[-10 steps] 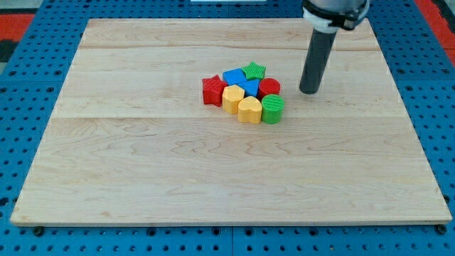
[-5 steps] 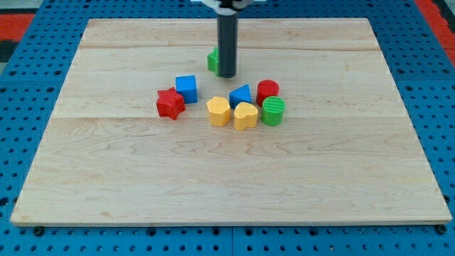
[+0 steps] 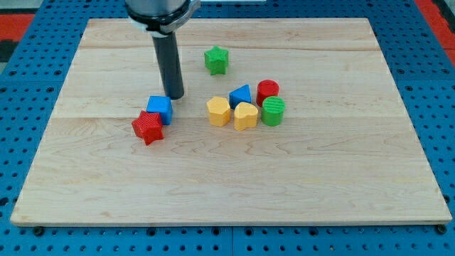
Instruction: Push the blue cube along with the red star to the bottom left corner
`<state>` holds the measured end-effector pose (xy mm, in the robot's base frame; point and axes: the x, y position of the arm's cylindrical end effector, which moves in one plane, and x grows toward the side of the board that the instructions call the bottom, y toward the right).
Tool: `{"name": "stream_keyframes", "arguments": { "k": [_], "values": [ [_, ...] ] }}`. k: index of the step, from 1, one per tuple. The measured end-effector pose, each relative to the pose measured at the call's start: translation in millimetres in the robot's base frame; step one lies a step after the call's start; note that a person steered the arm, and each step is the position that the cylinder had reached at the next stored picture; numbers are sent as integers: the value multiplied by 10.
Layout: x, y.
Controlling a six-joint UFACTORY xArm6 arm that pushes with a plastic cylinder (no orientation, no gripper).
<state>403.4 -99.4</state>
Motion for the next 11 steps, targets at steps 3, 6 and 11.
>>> {"name": "stream_keyframes", "arguments": {
  "k": [3,6,11],
  "values": [
    [527,-82],
    [1125,-4],
    [1364,-756]
  ]
}}
